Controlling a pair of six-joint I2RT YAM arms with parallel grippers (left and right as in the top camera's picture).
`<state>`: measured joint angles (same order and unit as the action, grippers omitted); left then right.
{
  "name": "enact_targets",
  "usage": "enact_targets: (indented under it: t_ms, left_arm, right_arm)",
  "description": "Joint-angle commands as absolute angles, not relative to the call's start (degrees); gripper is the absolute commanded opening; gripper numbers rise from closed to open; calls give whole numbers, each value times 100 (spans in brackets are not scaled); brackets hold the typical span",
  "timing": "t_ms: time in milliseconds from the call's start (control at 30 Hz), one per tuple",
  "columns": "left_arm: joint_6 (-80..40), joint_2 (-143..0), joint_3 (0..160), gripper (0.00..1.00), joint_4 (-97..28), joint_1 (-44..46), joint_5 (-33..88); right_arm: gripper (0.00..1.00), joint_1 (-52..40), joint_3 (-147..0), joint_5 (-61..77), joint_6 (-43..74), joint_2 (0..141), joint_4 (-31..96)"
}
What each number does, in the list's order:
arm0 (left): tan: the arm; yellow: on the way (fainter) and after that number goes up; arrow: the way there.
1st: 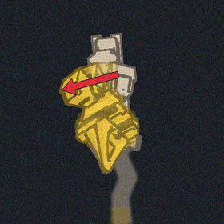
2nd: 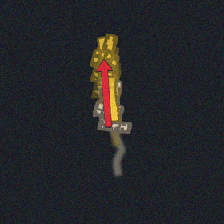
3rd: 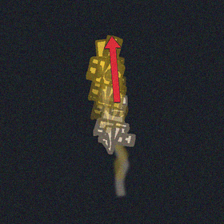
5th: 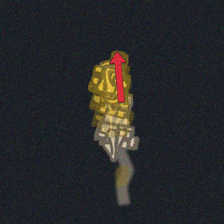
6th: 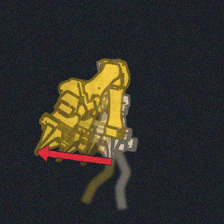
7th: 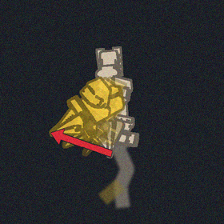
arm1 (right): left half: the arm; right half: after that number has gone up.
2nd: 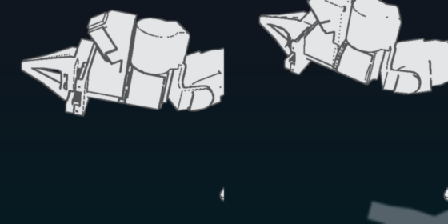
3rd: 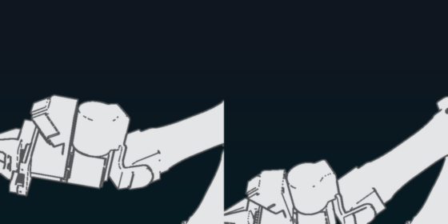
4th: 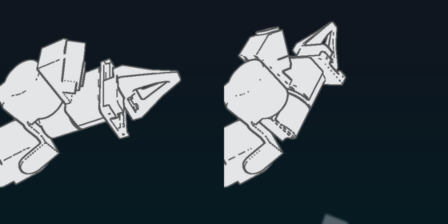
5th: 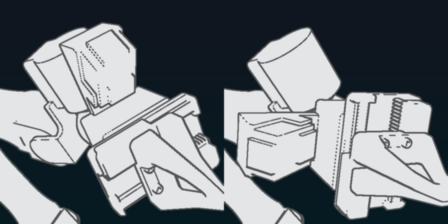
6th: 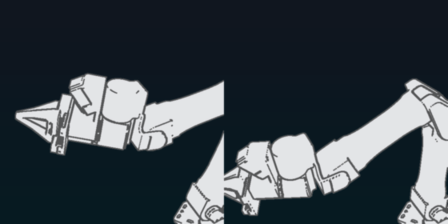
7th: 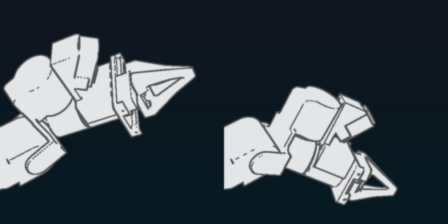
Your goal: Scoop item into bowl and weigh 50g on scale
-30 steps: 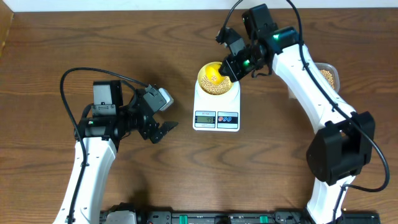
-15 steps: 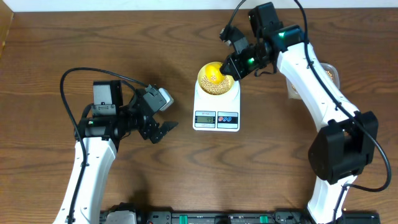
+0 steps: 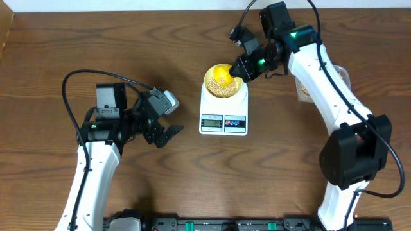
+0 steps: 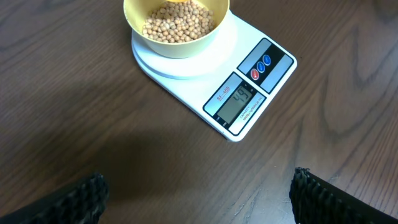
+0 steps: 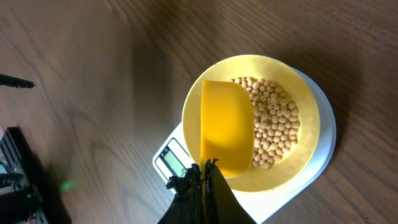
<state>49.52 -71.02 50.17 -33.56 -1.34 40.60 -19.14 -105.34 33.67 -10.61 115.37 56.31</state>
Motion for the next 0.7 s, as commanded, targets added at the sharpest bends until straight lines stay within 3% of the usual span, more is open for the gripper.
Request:
enact_targets:
  t_ms: [0,667]
  left_arm:
    - [4945,-7041,4982,95,-3358,-158,4154]
    - [4947,-7041,4982,95,-3358,-158,4154]
  right_arm:
    - [1,-1911,-10687,3350,-1144,11469,5642]
    - [1,-2193,-10816,2427,-1603,11463,5658]
